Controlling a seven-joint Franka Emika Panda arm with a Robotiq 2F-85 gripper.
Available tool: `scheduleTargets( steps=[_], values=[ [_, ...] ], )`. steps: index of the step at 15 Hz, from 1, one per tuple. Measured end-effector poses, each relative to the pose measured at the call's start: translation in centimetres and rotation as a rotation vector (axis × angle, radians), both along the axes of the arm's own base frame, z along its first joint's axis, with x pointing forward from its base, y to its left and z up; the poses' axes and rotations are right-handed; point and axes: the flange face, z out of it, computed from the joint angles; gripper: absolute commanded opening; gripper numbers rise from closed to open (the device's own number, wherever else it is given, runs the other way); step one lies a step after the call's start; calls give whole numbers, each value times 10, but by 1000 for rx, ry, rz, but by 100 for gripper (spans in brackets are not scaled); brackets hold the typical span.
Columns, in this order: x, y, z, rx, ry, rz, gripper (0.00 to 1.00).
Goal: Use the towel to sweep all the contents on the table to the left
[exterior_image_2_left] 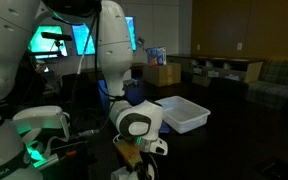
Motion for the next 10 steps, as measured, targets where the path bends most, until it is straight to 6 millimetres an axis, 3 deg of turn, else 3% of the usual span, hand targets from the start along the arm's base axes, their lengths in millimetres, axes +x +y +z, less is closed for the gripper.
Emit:
scheduleTargets(
  steps=[10],
  values=[
    [-21, 111, -2, 50, -116, 151, 7]
  ],
)
